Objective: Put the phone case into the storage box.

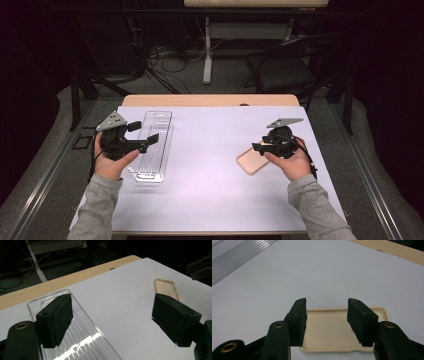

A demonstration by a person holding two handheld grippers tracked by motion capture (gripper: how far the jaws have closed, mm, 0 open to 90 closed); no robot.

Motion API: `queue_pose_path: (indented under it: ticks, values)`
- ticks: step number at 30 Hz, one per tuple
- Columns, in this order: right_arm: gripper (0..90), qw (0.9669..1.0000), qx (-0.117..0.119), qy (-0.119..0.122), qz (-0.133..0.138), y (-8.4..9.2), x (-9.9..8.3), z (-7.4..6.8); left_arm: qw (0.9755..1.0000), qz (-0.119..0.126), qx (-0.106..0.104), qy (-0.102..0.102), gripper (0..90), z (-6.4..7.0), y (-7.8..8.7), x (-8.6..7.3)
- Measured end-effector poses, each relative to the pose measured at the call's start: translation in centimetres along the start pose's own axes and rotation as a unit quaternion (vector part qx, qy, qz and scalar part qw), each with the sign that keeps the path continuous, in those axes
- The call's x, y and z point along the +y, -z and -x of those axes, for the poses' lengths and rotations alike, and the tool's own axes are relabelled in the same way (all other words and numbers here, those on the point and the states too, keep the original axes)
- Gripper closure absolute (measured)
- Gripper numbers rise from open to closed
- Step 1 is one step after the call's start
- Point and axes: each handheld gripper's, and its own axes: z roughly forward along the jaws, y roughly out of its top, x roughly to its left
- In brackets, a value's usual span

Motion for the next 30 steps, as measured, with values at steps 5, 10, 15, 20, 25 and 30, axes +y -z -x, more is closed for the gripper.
queue_pose_path:
  ticks: [5, 10, 15, 20, 25, 30]
  values:
    - [51.7, 0.9999, 0.006, 0.005, -0.010, -0.3, 0.3, 0.0, 1.0000, -0.002, 0.001, -0.001, 17.2, 0.0, 0.0, 0.0]
    - [50.4, 0.9986, 0.000, 0.023, -0.048, -1.1, 0.7, -0.6, 1.0000, -0.001, 0.001, 0.000, 17.2, 0.0, 0.1, 0.0]
    - [52.8, 0.9969, -0.004, 0.030, -0.073, -1.7, 1.0, -0.8, 1.0000, 0.000, 0.001, 0.002, 17.2, -0.1, 0.1, -0.1]
    - [57.1, 0.9959, -0.003, 0.030, -0.086, -2.3, 1.1, -0.4, 1.0000, 0.000, 0.003, 0.004, 17.3, -0.2, 0.1, -0.1]
    - [55.7, 0.9945, -0.004, 0.030, -0.100, -2.8, 1.3, -0.5, 1.0000, 0.002, 0.004, 0.006, 17.3, -0.3, 0.3, -0.1]
    - [54.7, 0.9904, 0.006, 0.028, -0.135, -3.5, 1.3, -0.7, 1.0000, 0.001, 0.004, 0.006, 17.3, -0.4, 0.3, -0.1]
